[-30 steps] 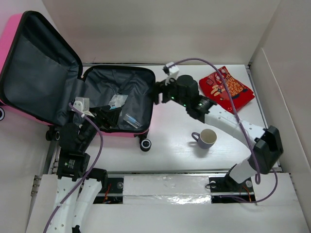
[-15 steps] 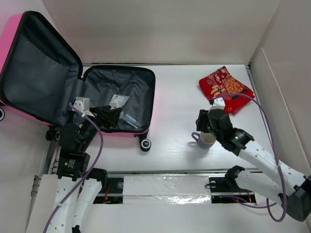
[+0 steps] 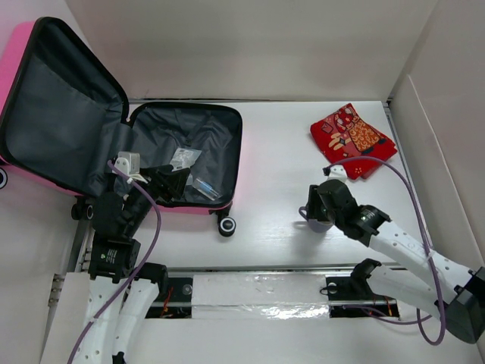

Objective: Pack the luggage

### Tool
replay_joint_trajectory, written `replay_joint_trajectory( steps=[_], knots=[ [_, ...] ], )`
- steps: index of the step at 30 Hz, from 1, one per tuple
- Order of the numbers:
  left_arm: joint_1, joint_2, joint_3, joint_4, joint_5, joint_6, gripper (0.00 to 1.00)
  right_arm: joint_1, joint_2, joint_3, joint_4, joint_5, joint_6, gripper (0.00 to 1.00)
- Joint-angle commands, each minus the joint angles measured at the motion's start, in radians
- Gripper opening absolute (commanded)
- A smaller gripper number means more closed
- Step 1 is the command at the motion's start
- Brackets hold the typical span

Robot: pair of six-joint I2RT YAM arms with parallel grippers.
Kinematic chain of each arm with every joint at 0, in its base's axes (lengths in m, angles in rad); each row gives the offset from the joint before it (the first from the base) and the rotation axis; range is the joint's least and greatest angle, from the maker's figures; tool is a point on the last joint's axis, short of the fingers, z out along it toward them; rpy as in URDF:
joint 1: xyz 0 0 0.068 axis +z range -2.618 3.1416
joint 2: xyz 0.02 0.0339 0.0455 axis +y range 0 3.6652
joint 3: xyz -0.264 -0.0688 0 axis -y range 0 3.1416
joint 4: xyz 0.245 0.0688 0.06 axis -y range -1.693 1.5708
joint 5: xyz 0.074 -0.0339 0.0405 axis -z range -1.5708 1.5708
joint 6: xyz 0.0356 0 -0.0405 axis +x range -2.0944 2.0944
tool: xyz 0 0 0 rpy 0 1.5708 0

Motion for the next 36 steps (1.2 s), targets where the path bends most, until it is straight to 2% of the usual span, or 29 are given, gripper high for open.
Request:
replay_joint_trajectory(
  steps=[1, 8, 9, 10, 13, 21, 25, 29, 36],
  knots=[
    [-0.003, -0.017, 0.014, 0.055, 0.008, 0.005, 0.56, 0.012, 0.044, 0.0, 0.065, 0.012, 0.008, 0.57],
    [-0.003, -0.015, 0.014, 0.055, 0.011, 0.005, 0.56, -0.008, 0.177, -0.017, 0.16, 0.061, -0.001, 0.41],
    [-0.003, -0.014, 0.014, 0.055, 0.011, 0.005, 0.56, -0.008, 0.192, -0.019, 0.17, 0.072, -0.002, 0.33],
    [-0.003, -0.009, 0.013, 0.055, 0.011, 0.005, 0.56, -0.008, 0.194, -0.017, 0.183, 0.075, -0.008, 0.15],
    [-0.003, -0.012, 0.013, 0.055, 0.019, 0.005, 0.56, -0.008, 0.186, -0.002, 0.202, 0.092, -0.042, 0.0],
    [-0.003, -0.011, 0.013, 0.055, 0.017, 0.005, 0.56, 0.07, 0.079, 0.067, 0.232, 0.091, -0.131, 0.0],
    [-0.003, -0.005, 0.011, 0.058, 0.023, 0.002, 0.56, 0.098, 0.064, 0.119, 0.358, 0.01, -0.183, 0.0],
    [-0.003, -0.011, 0.013, 0.058, 0.019, 0.002, 0.56, 0.108, 0.152, 0.236, 0.458, -0.086, -0.246, 0.0],
    [-0.003, -0.015, 0.014, 0.053, 0.005, 0.005, 0.56, 0.153, 0.434, 0.524, 0.657, -0.343, -0.309, 0.0]
  ],
)
